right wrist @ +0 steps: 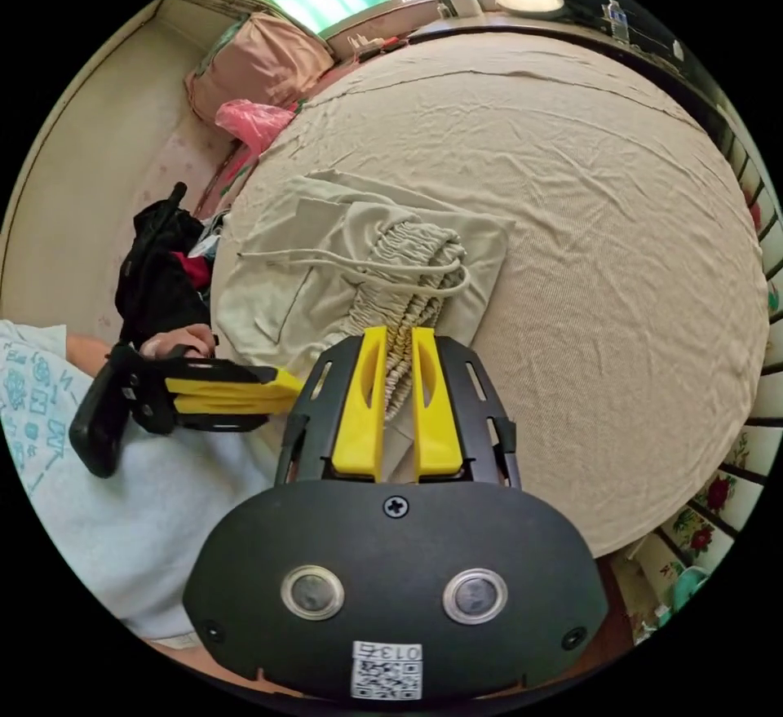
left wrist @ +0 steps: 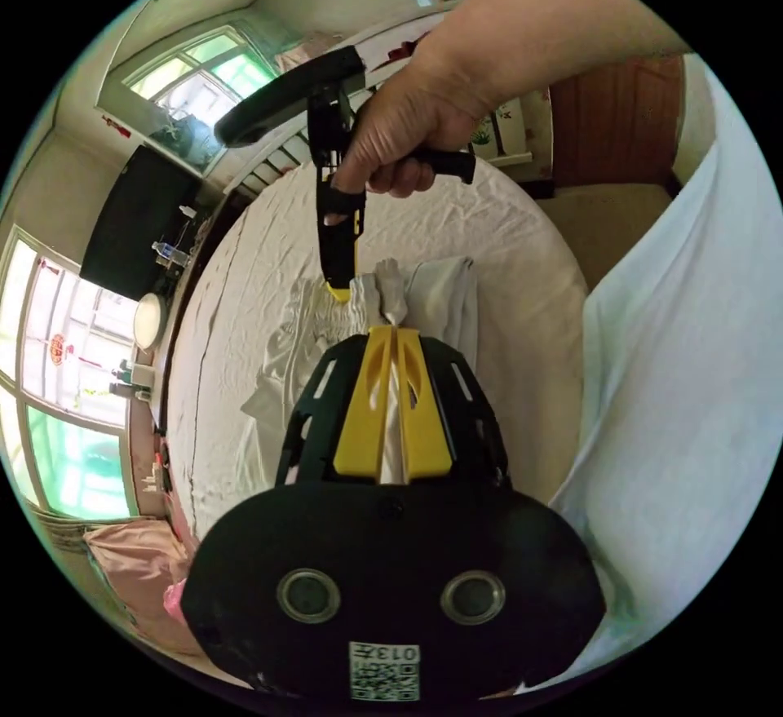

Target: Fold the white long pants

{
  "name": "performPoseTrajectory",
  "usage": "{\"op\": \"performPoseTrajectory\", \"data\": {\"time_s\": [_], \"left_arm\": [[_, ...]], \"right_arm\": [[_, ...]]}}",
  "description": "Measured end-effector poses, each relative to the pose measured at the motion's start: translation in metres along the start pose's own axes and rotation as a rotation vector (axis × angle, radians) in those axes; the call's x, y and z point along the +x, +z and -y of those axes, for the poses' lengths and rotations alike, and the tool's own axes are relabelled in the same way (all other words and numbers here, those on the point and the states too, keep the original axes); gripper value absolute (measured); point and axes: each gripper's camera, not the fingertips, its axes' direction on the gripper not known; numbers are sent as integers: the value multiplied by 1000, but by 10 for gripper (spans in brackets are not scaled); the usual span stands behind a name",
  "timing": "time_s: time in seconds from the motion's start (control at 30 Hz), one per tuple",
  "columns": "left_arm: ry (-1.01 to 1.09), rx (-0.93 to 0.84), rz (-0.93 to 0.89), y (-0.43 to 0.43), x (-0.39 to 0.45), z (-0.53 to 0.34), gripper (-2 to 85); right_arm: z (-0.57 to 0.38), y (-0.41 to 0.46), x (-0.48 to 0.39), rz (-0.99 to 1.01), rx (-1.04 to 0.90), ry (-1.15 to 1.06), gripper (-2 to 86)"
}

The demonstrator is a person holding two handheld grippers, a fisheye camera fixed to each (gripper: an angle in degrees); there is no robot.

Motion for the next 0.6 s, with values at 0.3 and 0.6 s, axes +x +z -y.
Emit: {"op": "performPoseTrajectory", "data": {"time_s": [0.3, 0.6], "left_arm": [[-314, 38, 184, -7, -90, -67, -2], [-609, -226, -131, 119, -199, -104, -3]], "right_arm": [[5, -48, -64, 7, 167, -107, 19], [27, 30, -121, -291, 40, -174, 1]]}}
